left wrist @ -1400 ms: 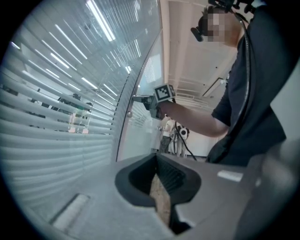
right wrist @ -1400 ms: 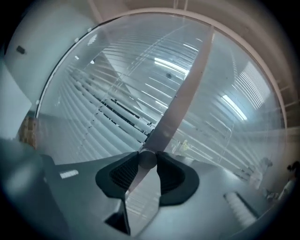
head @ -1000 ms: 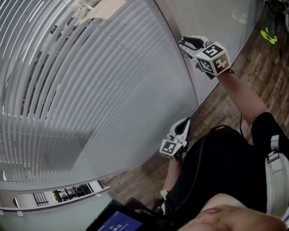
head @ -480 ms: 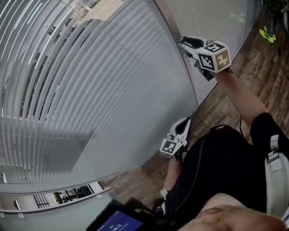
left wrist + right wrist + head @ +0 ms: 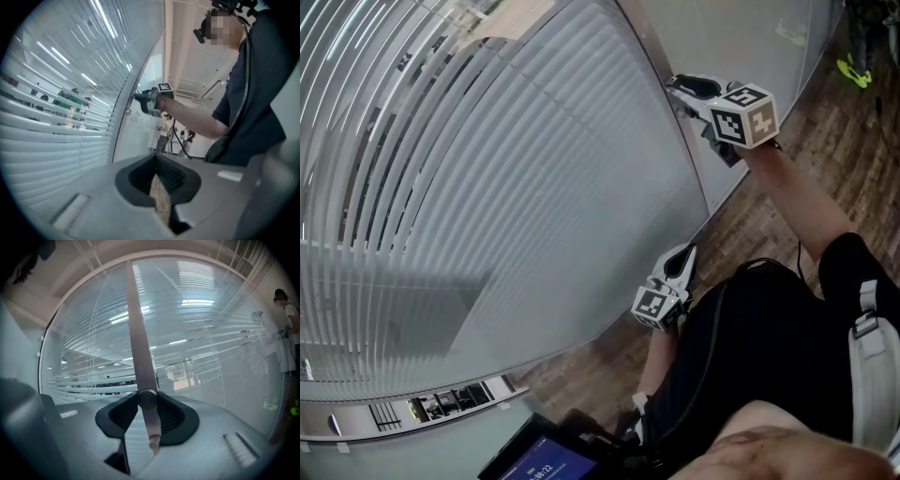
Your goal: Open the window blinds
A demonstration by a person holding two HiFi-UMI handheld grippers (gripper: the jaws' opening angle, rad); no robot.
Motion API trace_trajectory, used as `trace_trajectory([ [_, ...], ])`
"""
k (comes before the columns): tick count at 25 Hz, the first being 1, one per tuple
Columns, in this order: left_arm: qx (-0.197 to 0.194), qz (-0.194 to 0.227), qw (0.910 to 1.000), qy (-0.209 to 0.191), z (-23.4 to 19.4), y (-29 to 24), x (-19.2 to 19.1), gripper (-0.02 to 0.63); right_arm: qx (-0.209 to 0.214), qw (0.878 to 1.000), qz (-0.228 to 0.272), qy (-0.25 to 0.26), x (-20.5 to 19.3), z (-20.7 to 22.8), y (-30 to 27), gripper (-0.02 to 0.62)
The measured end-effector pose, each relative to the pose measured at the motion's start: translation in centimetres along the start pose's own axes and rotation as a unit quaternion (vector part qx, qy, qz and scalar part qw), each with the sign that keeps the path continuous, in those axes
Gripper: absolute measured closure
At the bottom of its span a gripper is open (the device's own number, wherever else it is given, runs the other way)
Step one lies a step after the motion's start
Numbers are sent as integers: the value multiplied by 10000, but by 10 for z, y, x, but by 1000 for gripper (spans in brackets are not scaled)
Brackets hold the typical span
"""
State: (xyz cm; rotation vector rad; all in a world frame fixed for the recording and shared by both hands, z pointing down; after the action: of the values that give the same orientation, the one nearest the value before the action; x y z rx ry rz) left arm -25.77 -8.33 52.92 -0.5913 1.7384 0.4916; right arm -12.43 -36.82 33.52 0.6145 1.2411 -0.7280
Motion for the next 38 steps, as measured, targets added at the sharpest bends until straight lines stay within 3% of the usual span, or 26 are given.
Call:
trace_trajectory([
  [4, -57, -24, 9999, -87, 6, -3, -1, 607, 145, 9999, 80, 11, 1, 2, 1, 451],
  [7, 13, 9, 9999, -122, 10, -5, 0, 607, 345, 9992, 172, 124, 0, 4, 8, 405],
  [11, 147, 56, 9998, -135, 18, -11, -3, 607, 963, 9936, 307, 514, -8, 3, 28, 404],
  [14, 241, 71, 9996, -113, 23, -17, -4, 607, 1556, 9836, 360, 833, -18, -4, 43, 496],
  [18, 294, 121, 9994, -130, 32, -29, -9, 607, 1782, 9802, 357, 783, -41, 2, 70, 580],
  [21, 344, 125, 9992, -183, 42, -39, -10, 607, 2074, 9747, 550, 625, -55, 4, 87, 589],
  [24, 372, 148, 9989, -244, 57, -51, -11, 607, 2303, 9674, 639, 837, -69, 9, 109, 589],
  [29, 588, 96, 9969, -517, 81, -70, -28, 607, 2558, 9634, 350, 724, -106, 22, 150, 589],
  [34, 1016, 252, 9933, -489, 90, -70, -25, 607, 2819, 9584, -33, 444, -136, 24, 177, 589],
  [38, 1295, 251, 9907, -337, 99, -73, -23, 607, 3111, 9487, -259, 510, -153, 30, 187, 589],
])
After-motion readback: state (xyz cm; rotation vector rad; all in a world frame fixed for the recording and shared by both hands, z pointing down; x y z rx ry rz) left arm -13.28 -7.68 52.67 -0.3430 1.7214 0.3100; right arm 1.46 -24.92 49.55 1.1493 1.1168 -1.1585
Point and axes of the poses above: the fingertips, and each gripper's own axes: y backward along the fingers, z to its right, x out of its top, the point moved 8 cm from there along y, backward along the fingers, and after that the axes turned 4 degrees about z, right-handed, at the moved point
